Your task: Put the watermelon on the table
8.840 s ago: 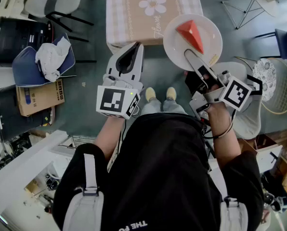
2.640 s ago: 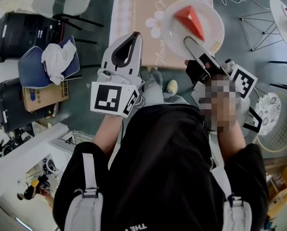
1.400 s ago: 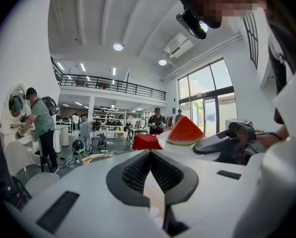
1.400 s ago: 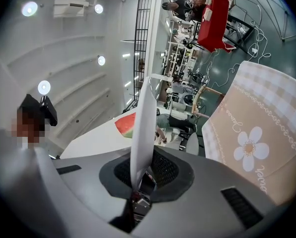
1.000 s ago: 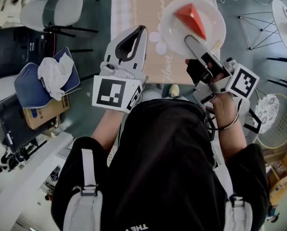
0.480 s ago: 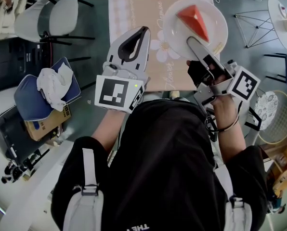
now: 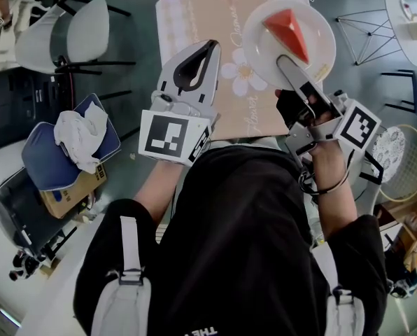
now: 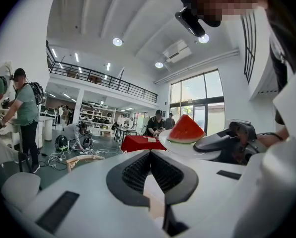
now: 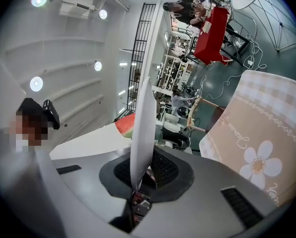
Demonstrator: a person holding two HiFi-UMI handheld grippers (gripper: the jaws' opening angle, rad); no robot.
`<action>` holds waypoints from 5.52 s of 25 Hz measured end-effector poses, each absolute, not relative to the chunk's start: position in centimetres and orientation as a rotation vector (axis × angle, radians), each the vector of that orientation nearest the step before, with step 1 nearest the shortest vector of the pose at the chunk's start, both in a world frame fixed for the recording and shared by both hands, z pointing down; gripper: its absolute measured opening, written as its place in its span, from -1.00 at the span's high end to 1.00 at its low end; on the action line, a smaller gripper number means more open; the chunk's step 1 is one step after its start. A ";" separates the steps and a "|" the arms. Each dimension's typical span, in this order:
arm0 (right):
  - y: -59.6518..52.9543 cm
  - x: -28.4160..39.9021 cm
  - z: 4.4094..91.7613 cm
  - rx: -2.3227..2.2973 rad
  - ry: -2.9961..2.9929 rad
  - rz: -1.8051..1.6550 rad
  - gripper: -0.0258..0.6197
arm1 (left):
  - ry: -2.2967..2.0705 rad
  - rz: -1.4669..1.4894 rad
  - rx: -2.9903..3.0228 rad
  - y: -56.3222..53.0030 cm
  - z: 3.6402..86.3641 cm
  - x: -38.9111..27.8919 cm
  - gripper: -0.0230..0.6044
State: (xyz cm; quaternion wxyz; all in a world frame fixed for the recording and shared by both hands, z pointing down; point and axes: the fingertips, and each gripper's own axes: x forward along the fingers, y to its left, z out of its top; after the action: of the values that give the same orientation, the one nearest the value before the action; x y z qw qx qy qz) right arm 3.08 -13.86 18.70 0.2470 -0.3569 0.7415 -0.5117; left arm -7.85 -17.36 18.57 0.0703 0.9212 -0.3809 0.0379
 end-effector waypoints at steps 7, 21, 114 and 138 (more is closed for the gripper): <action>-14.9 2.0 18.5 -0.999 2.020 -1.378 0.83 | -1.110 0.093 2.792 -17.9 18.3 -8.4 0.89; -16.2 2.6 18.4 -0.966 2.049 -1.411 0.83 | -1.152 0.110 2.758 -19.1 18.7 -7.9 0.89; -18.8 3.4 42.9 -0.748 2.139 -1.783 0.83 | -1.356 0.365 2.443 -22.4 40.5 -7.5 0.89; -17.1 4.3 47.0 -0.723 2.100 -1.847 0.83 | -1.307 0.398 2.415 -21.4 44.3 -6.0 0.89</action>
State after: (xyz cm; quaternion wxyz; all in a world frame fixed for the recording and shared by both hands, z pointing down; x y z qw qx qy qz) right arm 4.25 -17.09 46.97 0.1260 -0.2483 0.7212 -0.6344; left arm -6.05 -21.37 44.32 0.1822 0.8558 -0.4632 0.1409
